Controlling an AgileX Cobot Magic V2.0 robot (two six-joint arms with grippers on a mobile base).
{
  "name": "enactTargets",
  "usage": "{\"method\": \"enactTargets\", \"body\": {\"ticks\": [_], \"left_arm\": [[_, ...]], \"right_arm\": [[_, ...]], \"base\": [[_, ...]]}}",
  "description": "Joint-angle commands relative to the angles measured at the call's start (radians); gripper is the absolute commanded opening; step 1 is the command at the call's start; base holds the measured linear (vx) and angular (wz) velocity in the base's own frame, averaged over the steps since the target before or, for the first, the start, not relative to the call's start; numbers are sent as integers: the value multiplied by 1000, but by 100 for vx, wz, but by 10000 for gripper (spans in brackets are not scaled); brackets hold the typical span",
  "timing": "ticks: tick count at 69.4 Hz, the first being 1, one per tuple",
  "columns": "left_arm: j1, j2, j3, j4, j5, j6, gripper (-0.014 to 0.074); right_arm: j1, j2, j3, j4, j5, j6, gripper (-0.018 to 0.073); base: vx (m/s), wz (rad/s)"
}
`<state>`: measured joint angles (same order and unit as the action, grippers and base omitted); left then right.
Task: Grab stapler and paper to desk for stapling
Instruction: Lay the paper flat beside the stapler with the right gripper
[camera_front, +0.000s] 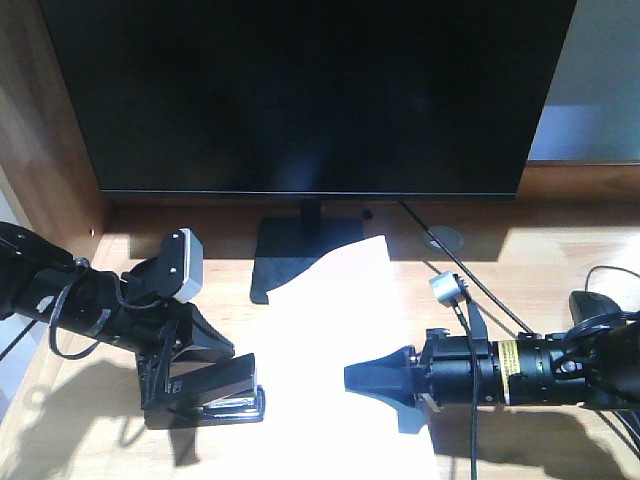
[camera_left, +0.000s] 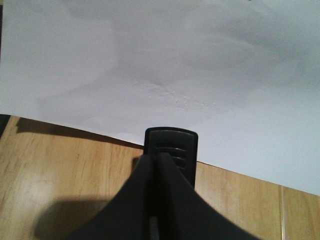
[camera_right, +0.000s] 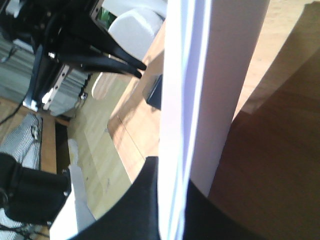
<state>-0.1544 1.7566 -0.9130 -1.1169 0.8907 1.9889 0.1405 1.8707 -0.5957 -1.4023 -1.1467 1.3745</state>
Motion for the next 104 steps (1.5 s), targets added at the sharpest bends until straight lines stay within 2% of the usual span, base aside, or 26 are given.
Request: {"method": "enactTargets", "body": {"ticks": [1,11,31,49,56,72,89,104], "left_arm": [[-3,-36,-17,-52,33,0,-6],[-3,-36,-17,-52,33,0,-6],[-3,-36,-17,-52,33,0,-6],[-3,-36,-17,-52,33,0,-6],[-3,-36,-17,-53,33,0,-6],[-3,-36,-17,-53,33,0,-6],[-3,-36,-17,-53,33,0,-6],[-3,-36,-17,-53,33,0,-6]], "right_arm": [[0,-38,-17,-16,-199,-31,-2],[0,-38,-17,-49,-199,-65,-2],[0,-94,-17,-45,-199,-100,-2],[5,-83,-17,-36,-196,-25,-2],[45,-52,-17,18,-172,-17,-2],[171,31,-20,223,-140,-30,-2],[176,73,-20,346,-121,-11,-2],[176,115,-20,347,-100,35,-2]], "base": [[0,0],[0,0],[0,0],[0,0],[0,0],[0,0],[0,0],[0,0]]}}
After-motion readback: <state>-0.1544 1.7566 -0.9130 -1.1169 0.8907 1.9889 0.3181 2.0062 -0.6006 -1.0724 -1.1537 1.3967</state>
